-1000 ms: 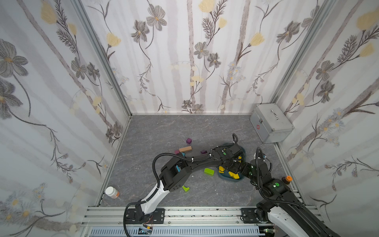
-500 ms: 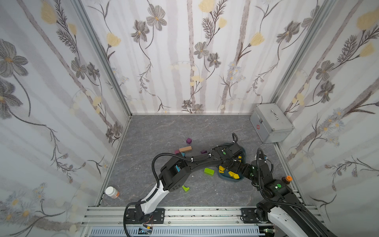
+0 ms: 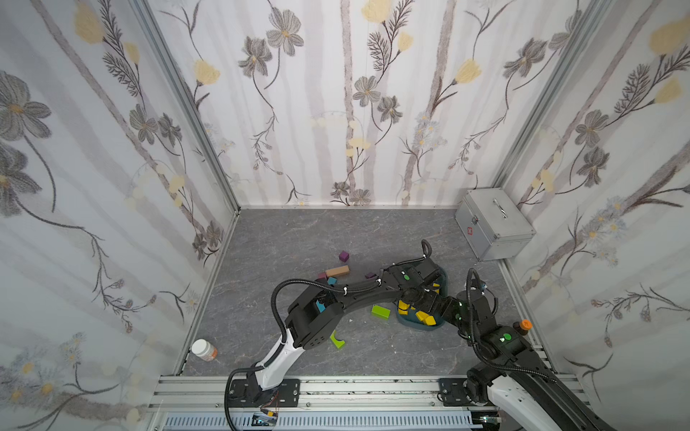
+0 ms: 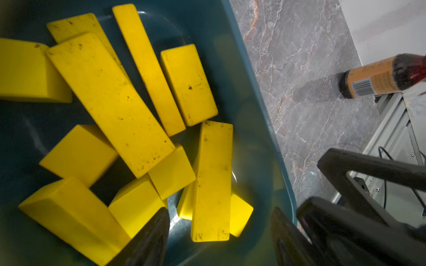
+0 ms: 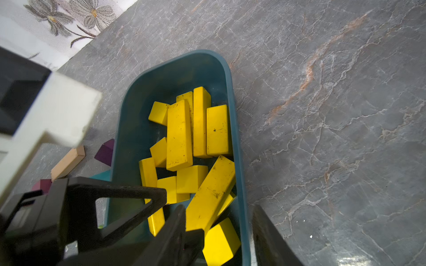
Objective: Pick out the yellow building blocks
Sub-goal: Place the building block in the storage box, then reset both arms
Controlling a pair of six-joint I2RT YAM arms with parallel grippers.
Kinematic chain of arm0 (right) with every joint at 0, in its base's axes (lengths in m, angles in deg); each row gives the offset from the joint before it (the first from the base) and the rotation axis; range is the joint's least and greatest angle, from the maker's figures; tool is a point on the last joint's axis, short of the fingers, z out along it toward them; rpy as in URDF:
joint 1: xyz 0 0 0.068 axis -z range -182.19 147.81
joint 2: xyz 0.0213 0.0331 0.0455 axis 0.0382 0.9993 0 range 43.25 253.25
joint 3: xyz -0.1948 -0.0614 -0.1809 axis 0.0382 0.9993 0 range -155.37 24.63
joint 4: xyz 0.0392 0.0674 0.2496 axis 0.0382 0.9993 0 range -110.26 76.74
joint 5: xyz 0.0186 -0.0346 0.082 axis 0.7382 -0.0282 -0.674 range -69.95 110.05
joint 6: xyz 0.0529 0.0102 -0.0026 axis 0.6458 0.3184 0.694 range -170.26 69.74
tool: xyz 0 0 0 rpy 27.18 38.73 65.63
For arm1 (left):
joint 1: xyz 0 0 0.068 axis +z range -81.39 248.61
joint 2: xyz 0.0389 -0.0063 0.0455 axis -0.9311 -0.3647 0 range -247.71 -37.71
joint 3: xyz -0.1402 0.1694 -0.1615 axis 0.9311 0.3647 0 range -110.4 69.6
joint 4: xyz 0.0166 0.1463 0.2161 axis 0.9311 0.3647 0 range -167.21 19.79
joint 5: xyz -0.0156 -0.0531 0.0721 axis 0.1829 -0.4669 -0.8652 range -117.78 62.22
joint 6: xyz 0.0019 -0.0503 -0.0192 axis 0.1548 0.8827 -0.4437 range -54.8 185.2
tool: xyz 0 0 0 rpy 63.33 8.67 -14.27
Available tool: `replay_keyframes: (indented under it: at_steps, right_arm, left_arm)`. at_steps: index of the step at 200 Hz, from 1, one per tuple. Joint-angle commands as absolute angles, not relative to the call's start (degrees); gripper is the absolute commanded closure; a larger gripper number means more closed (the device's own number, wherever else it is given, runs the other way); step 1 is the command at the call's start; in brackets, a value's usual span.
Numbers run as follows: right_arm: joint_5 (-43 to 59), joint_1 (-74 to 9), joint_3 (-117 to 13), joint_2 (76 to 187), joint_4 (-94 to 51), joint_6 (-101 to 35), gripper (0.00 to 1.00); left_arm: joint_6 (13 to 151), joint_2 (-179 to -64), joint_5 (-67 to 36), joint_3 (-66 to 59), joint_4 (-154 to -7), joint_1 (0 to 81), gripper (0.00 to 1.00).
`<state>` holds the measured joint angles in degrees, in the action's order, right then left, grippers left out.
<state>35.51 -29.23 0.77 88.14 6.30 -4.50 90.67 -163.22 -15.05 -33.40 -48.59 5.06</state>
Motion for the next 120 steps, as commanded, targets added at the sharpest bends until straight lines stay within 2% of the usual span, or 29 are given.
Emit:
replay_keyframes:
  at_steps: [1,40,70,87,120]
  right_arm:
    - [32.1,-29.4,0.9,88.3,2.3,-4.6,0.51]
    - [30.4,-29.4,1.0,89.5,-1.9,-5.8,0.51]
    - [32.4,-29.4,-1.0,91.9,-9.0,-8.2,0.49]
    - [35.6,-29.3,-3.3,95.5,-13.5,-10.3,0.44]
    - [40.3,-27.7,-11.4,106.9,-20.4,-17.3,0.43]
  left_arm:
    - [91.1,-161.5,-13.9,-32.2,-54.7,5.2,0.29]
    - [90.9,-157.5,-15.7,-27.9,-58.4,6.1,0.3]
    - [88.3,-150.1,-19.9,-19.2,-65.2,7.8,0.3]
    - [87.0,-144.6,-22.1,-14.2,-69.1,10.9,0.3]
    - [81.4,-134.4,-28.8,-4.8,-72.9,18.1,0.3]
